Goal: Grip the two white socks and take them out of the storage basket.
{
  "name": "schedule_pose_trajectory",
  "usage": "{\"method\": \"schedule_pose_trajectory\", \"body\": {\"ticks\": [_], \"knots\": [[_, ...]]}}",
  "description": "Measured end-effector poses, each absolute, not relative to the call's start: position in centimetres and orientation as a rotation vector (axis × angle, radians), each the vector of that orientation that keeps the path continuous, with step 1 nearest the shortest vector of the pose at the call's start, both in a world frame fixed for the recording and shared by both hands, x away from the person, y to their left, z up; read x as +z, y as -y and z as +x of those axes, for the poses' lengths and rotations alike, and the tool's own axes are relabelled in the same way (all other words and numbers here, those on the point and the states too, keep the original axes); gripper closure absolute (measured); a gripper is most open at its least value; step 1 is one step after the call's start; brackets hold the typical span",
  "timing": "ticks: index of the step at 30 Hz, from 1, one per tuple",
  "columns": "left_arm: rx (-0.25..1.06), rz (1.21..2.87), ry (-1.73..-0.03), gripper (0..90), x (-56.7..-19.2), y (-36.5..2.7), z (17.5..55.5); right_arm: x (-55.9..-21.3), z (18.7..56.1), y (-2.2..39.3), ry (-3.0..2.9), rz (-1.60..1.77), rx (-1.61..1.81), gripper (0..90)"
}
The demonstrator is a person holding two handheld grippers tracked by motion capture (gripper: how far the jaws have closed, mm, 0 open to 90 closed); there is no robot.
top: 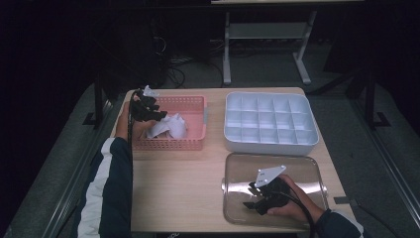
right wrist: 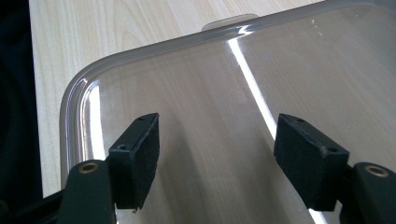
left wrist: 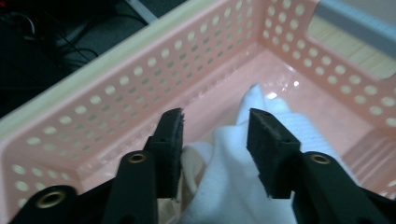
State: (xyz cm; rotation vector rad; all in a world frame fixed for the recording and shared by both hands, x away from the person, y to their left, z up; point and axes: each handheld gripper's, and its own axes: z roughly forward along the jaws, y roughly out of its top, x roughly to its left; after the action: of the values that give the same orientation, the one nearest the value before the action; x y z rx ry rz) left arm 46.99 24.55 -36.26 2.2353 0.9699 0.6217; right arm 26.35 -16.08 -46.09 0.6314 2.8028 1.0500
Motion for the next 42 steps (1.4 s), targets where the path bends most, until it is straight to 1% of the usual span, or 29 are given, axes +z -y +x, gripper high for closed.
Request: {"method": "schedule_pose_trajectory", "body": {"ticks": [1, 3, 4, 5, 6, 9, 14, 18, 20, 21, 23, 25, 27, 29, 33, 38, 42], "knots": [[0.605, 2.231, -0.958, 50.7, -35.8, -24.4, 46.8, -46.1, 26.4, 16.1, -2.802, 0.623, 1.046, 30.5], [0.591, 2.224, -0.928, 48.8, -35.3, -24.2, 46.5, -46.1, 26.3, 16.0, -2.803, 0.623, 1.045, 30.6], [0.557, 2.235, -0.895, 48.2, -35.0, -23.8, 46.3, -46.1, 26.3, 16.0, -2.803, 0.622, 1.045, 30.5], [0.546, 2.257, -0.879, 46.5, -34.9, -23.6, 46.3, -46.1, 26.3, 16.0, -2.805, 0.619, 1.046, 30.5], [0.505, 2.283, -0.874, 44.7, -35.1, -23.1, 46.3, -46.1, 26.3, 16.0, -2.804, 0.619, 1.046, 30.5], [0.483, 2.379, -0.9, 35.8, -36.0, -22.2, 46.7, -46.1, 26.4, 16.0, -2.803, 0.612, 1.043, 30.4], [0.439, 2.464, -0.969, 32.5, -38.1, -21.0, 48.0, -46.1, 26.3, 16.0, -2.805, 0.62, 1.051, 30.4], [0.483, 2.55, -1.032, 31.6, -39.7, -20.4, 48.8, -46.1, 26.3, 16.0, -2.807, 0.627, 1.057, 30.6], [0.456, 2.579, -1.039, 40.2, -40.2, -20.3, 49.1, -46.1, 26.4, 16.1, -2.804, 0.606, 1.049, 30.6], [0.466, 2.585, -1.044, 45.2, -40.3, -20.2, 49.2, -46.2, 26.4, 16.1, -2.803, 0.598, 1.046, 30.6], [0.472, 2.583, -1.043, 60.1, -40.4, -20.2, 49.2, -46.1, 26.4, 16.1, -2.802, 0.599, 1.043, 30.7], [0.514, 2.541, -1.007, 70.8, -39.7, -20.5, 49.0, -46.1, 26.4, 16.2, -2.805, 0.615, 1.047, 30.7], [0.537, 2.499, -0.977, 78.2, -38.7, -20.9, 48.7, -46.1, 26.3, 16.1, -2.807, 0.635, 1.052, 30.7], [0.57, 2.472, -0.966, 80.4, -38.1, -21.2, 48.4, -46.1, 26.3, 16.2, -2.804, 0.62, 1.044, 30.6], [0.564, 2.462, -0.948, 82.7, -37.3, -21.8, 47.9, -46.1, 26.3, 16.1, -2.807, 0.624, 1.048, 30.5], [0.605, 2.345, -0.953, 82.7, -35.9, -22.5, 47.3, -46.1, 26.4, 16.0, -2.805, 0.622, 1.048, 30.5], [0.631, 2.27, -0.939, 82.7, -33.6, -23.2, 46.7, -46.1, 26.3, 16.0, -2.807, 0.639, 1.056, 30.5]]}}
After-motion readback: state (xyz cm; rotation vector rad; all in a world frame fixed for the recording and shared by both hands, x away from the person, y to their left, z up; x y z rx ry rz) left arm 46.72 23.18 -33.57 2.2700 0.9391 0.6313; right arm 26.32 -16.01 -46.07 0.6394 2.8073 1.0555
